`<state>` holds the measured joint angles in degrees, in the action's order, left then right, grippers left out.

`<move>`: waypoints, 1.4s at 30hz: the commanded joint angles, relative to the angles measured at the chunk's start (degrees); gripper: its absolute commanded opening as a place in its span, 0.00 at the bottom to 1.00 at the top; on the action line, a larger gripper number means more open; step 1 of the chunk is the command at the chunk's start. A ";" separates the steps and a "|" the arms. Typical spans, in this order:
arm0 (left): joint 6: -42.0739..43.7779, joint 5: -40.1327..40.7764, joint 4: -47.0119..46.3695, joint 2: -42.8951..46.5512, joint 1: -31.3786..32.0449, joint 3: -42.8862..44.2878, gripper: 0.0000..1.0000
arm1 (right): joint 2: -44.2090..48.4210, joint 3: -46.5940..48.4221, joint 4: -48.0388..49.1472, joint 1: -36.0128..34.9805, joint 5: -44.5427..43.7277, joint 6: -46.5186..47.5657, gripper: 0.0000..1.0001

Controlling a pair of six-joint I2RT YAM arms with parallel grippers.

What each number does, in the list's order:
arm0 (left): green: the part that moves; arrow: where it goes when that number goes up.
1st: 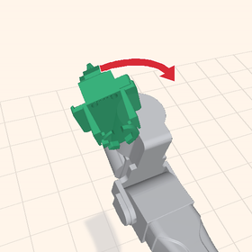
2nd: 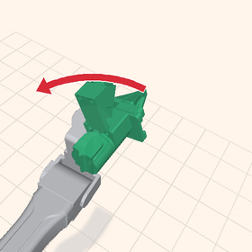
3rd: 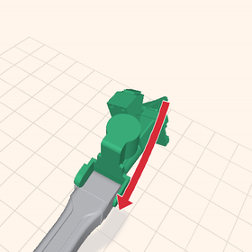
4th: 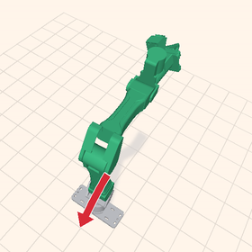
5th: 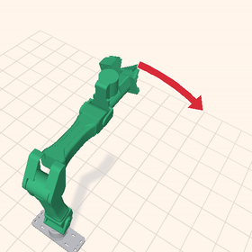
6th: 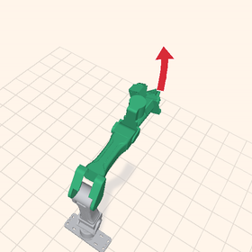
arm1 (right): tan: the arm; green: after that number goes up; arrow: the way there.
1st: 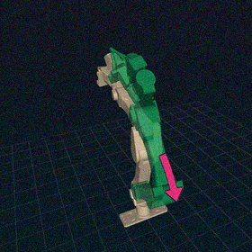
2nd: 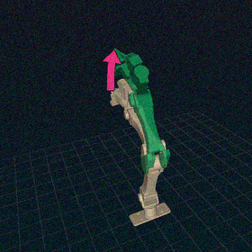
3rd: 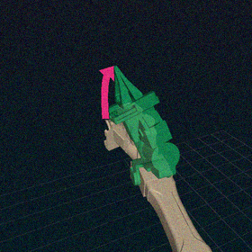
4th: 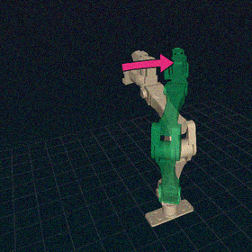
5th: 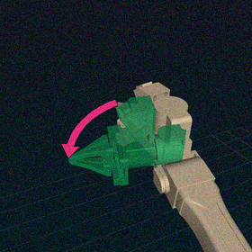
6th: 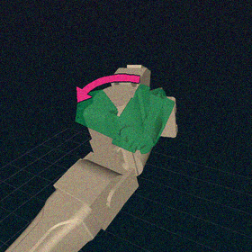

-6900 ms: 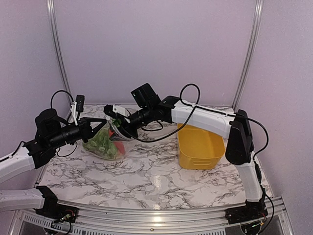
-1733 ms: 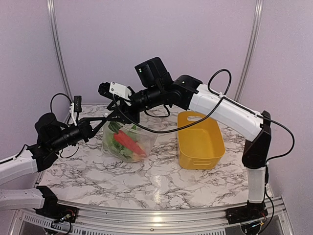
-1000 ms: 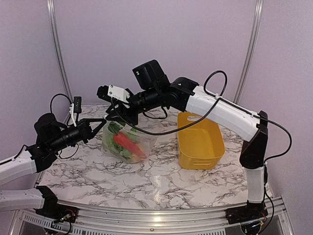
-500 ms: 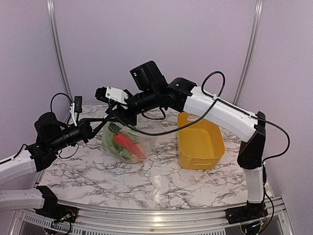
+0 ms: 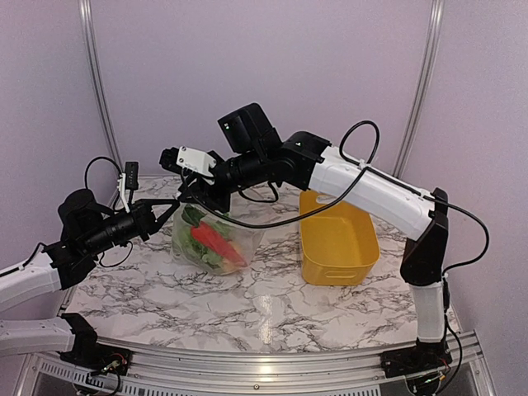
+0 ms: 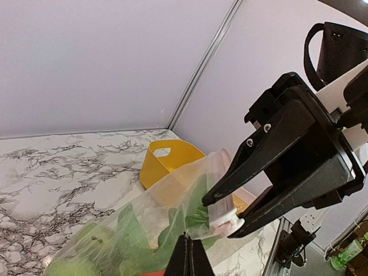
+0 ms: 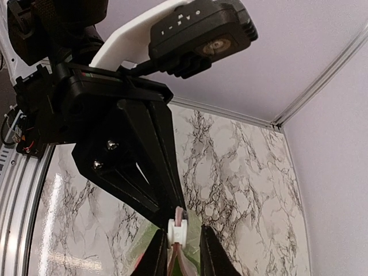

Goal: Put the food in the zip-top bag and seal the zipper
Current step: Pass from the left arm to the right, then pass from the right arm to the left

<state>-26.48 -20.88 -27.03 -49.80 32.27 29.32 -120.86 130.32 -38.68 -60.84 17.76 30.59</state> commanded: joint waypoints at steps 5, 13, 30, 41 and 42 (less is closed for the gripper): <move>0.64 -0.21 -0.10 1.11 0.30 2.41 0.00 | -0.71 1.26 -1.29 -2.02 -2.57 1.87 0.26; 0.77 0.28 0.23 2.08 0.34 2.04 0.00 | -0.72 0.88 0.16 -2.27 -7.26 1.16 0.13; 9.34 -5.21 5.02 -1.22 0.34 5.11 0.23 | 2.30 -1.39 -1.43 -2.29 -0.80 2.92 0.04; 15.02 -10.82 8.85 -4.64 0.34 8.97 0.03 | 3.24 -1.83 -1.49 -2.27 -0.98 2.97 0.03; 15.01 -10.72 8.75 -4.61 0.34 9.04 0.00 | 3.24 -2.00 -1.45 -2.27 -1.24 2.99 0.03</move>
<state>-13.47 -28.56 -18.37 -53.89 32.29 35.94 -119.57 129.05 -40.69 -62.65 15.16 33.08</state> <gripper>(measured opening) 0.045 0.063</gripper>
